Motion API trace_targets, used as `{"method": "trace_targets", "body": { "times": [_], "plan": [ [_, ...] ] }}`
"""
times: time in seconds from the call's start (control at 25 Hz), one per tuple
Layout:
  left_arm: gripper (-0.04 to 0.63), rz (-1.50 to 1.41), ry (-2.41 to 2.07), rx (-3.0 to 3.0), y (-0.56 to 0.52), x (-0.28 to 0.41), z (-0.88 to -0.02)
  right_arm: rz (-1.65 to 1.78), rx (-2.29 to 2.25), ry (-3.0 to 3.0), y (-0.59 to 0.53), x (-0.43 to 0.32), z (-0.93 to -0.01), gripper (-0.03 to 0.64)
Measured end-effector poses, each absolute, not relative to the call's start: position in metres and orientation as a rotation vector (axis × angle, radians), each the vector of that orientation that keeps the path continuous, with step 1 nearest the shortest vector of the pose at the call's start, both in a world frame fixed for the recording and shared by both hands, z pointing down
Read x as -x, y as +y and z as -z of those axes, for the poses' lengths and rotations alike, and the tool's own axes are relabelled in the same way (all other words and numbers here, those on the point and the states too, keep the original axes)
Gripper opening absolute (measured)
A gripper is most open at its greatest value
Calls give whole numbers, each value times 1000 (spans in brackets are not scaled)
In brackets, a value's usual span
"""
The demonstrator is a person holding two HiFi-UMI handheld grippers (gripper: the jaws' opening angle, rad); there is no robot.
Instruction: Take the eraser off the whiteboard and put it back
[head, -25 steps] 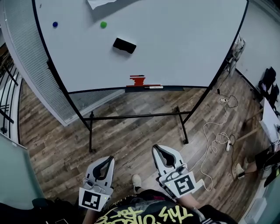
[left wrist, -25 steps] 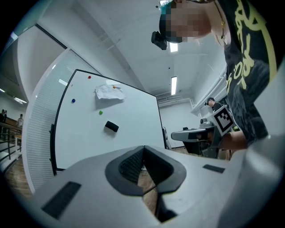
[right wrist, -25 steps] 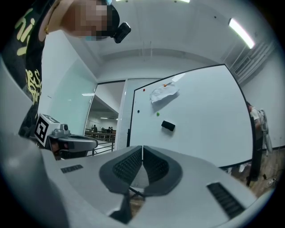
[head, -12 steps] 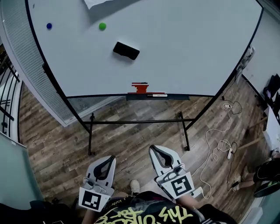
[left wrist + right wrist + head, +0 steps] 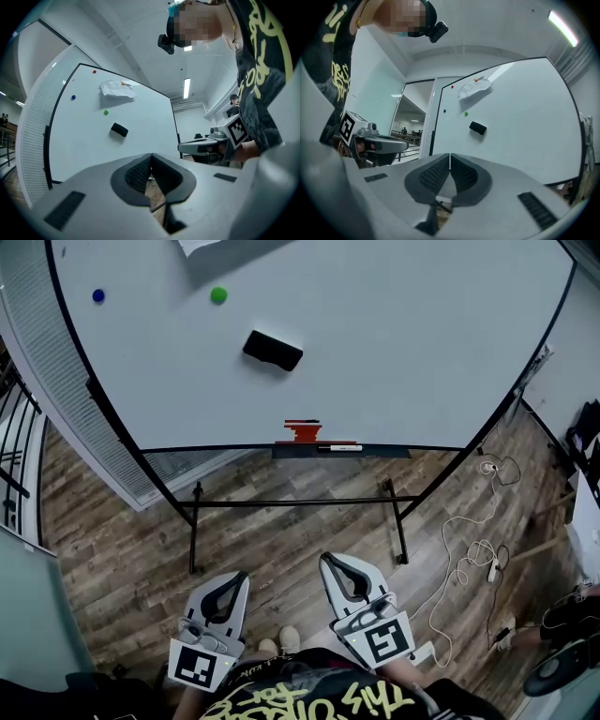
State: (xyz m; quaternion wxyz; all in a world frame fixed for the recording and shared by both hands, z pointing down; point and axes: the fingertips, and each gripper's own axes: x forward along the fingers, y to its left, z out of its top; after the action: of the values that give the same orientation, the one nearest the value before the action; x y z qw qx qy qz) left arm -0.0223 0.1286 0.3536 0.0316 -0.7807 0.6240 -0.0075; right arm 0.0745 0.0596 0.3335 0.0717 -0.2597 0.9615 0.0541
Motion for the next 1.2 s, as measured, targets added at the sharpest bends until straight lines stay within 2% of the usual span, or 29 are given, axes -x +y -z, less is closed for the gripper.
{"method": "trace_targets", "body": {
  "times": [0.64, 1.2],
  "plan": [
    [8, 42, 1973, 2397, 116, 25, -366, -139, 777, 2909, 37, -73, -347, 11],
    [8, 22, 1894, 2417, 55, 63, -355, -209, 840, 2880, -15, -38, -337, 11]
  ]
}}
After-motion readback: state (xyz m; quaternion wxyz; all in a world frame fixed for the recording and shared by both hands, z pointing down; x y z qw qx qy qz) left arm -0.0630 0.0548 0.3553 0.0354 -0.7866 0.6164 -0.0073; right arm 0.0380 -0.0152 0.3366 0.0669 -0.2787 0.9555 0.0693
